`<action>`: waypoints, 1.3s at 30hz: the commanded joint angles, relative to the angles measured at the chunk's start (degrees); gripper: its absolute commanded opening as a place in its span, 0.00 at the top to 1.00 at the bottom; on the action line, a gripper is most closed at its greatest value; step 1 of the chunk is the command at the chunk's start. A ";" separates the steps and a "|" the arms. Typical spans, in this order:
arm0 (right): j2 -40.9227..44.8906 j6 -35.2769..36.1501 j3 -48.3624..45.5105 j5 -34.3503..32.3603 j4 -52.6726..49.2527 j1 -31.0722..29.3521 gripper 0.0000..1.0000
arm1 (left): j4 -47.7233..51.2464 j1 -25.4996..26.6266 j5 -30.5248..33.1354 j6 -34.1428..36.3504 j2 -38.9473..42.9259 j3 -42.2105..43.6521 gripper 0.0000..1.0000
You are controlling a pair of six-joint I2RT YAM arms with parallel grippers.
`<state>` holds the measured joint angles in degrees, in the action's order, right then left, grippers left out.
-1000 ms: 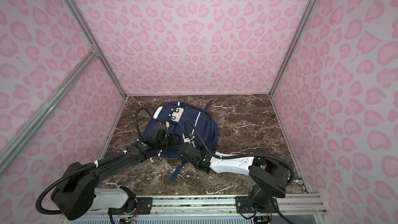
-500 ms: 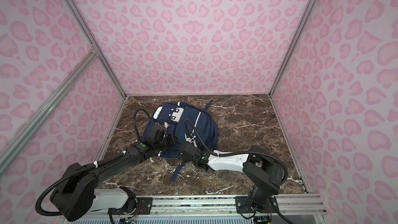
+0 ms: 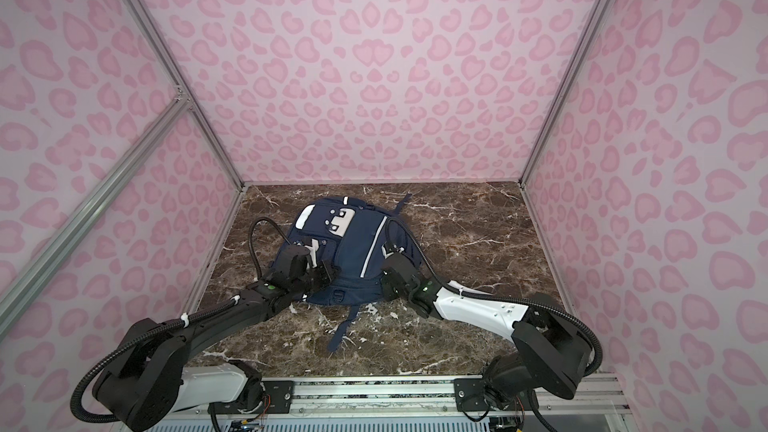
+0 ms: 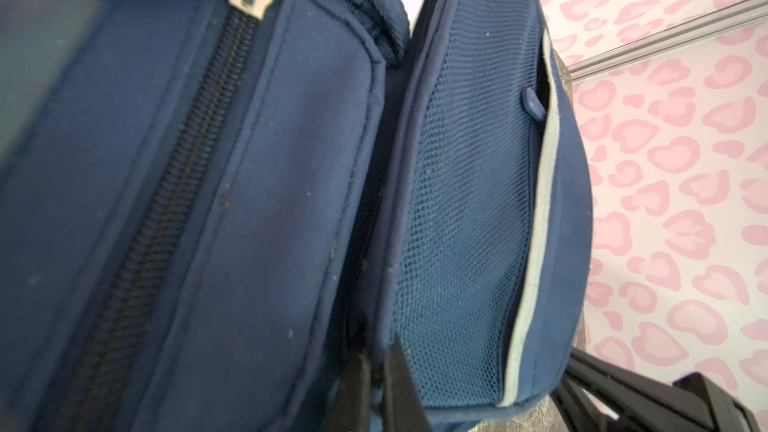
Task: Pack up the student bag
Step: 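Grasp the pocket zipper pull with the right gripper while the left holds the bag, then pull the zipper pull along the pocket with the right gripper to close it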
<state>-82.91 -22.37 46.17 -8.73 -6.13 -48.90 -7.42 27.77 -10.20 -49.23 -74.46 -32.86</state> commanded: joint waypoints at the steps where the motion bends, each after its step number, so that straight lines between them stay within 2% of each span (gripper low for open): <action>1: -0.27 6.46 1.15 -4.29 -4.54 0.61 1.00 | 4.94 -0.44 5.00 1.42 0.70 0.76 0.97; 3: 0.39 6.80 0.95 -1.64 -4.71 -0.52 1.00 | 6.70 -1.02 5.94 2.60 1.10 -0.11 0.97; 5: 1.78 7.25 -0.54 0.79 -3.43 -3.45 1.00 | 7.55 -3.88 3.35 4.09 1.46 -1.39 0.97; 7: 2.49 6.66 -0.94 0.65 -2.39 -8.07 1.00 | 7.54 -8.63 -1.97 5.51 2.13 -2.59 0.97; 10: 0.06 3.93 1.05 -0.64 0.63 -15.03 1.00 | 10.48 -11.40 -2.98 7.88 2.67 -6.77 0.96; 12: -3.22 1.09 3.35 -1.17 3.71 -17.50 1.00 | 10.95 -12.74 -4.43 7.94 2.77 -8.55 0.93; 15: -8.53 -2.57 6.69 -0.70 9.61 -18.53 1.00 | 11.27 -14.50 -3.92 8.32 4.23 -8.98 0.79; 17: -12.03 -3.57 10.49 0.24 10.38 -18.59 1.00 | 12.93 -14.83 -3.96 8.34 6.53 -7.92 0.65; 18: -13.71 -3.43 12.41 0.54 10.06 -18.60 1.00 | 13.58 -14.78 -4.25 7.56 8.44 -6.33 0.52; 19: -14.85 -3.23 13.95 0.64 9.41 -18.60 1.00 | 13.57 -14.68 -4.97 6.14 10.64 -4.12 0.44; 21: -15.95 -2.43 15.01 1.46 9.38 -18.60 1.00 | 12.34 -14.28 -7.32 2.89 14.36 -0.20 0.31; 25: -15.99 -2.67 14.21 2.72 9.93 -18.33 1.00 | 7.95 -10.24 -9.18 -2.07 17.98 5.82 0.27; 27: -15.90 -2.45 13.89 3.16 10.04 -18.33 1.00 | 6.51 -7.29 -7.17 -2.86 17.00 6.26 0.32; 28: -15.86 -2.19 13.76 3.44 10.09 -18.33 1.00 | 5.64 -6.49 -7.07 -3.11 15.78 6.15 0.39; 30: -15.51 -2.10 13.34 2.94 9.24 -18.33 1.00 | 4.57 -5.80 -7.13 -2.86 13.55 5.42 0.55; 32: -14.64 -1.64 12.66 2.15 7.61 -18.21 1.00 | 7.04 -5.84 -6.34 -2.01 11.67 4.04 0.81; 34: -13.26 -1.42 11.13 0.98 5.87 -17.55 1.00 | 10.10 -6.70 -4.64 -0.84 11.02 3.31 0.96; 39: -8.52 -1.38 5.24 -4.57 0.36 -13.12 1.00 | 12.61 -9.94 -6.60 1.23 12.60 3.78 0.97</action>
<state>-92.88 -23.68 53.71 -7.79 -0.62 -63.86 3.36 19.00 -18.85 -50.33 -62.50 -28.71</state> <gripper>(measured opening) 0.053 0.107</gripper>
